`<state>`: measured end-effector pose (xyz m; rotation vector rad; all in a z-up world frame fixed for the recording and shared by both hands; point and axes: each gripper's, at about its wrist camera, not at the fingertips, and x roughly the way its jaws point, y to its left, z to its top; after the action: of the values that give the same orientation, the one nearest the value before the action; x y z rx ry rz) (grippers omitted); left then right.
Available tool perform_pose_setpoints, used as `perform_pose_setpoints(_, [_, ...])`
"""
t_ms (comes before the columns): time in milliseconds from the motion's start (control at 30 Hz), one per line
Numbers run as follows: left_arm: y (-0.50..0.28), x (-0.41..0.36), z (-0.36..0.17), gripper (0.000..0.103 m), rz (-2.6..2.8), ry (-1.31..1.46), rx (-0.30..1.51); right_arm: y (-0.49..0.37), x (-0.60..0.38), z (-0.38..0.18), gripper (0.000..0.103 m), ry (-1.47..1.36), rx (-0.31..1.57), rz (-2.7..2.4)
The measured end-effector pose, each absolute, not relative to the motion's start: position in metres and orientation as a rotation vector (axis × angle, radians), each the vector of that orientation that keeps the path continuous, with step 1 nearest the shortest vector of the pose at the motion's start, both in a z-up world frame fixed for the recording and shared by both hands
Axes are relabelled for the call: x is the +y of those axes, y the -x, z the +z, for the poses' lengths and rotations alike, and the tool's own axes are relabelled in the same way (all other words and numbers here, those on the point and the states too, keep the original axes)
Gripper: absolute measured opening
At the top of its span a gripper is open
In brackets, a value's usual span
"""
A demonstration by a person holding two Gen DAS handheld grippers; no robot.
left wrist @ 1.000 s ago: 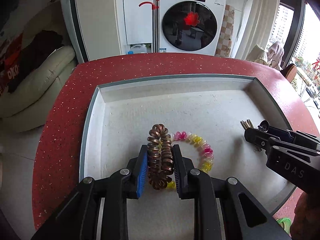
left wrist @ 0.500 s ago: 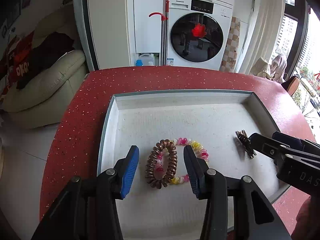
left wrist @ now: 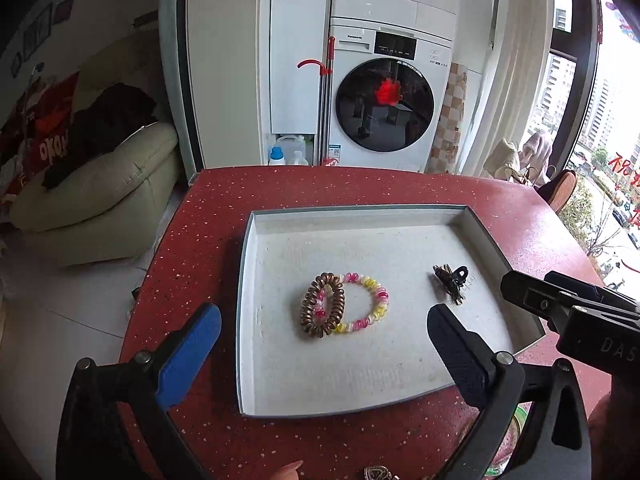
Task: Organize jewelry
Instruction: 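Move both tools back from the tray toward the remaining jewelry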
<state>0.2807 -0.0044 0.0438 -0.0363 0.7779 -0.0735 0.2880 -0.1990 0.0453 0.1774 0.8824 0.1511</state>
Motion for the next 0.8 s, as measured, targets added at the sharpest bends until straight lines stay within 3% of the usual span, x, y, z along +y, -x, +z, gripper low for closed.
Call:
perform_pose_setpoints(200, [-0.241,0.007,0.049,0.103,-0.084,-0.002,0.754,-0.252,-0.201,0.059,0.09,-0.194,0.835,0.165])
perform_pose_setpoints(233, [-0.234,0.009,0.048,0.103,-0.091,-0.008,0.757,-0.246,-0.203,0.061,0.1,-0.203,0.829,0.17])
perform_pose_setpoints(267, [-0.229,0.011,0.046,0.103,-0.09,-0.011,0.766,-0.24,-0.204,0.061,0.103,-0.21,0.823,0.171])
perform_pose_setpoints(800, [-0.183,0.044,-0.027,0.103,0.022,0.192,0.987,-0.159,-0.218,0.019,0.103,-0.199,0.949,0.108])
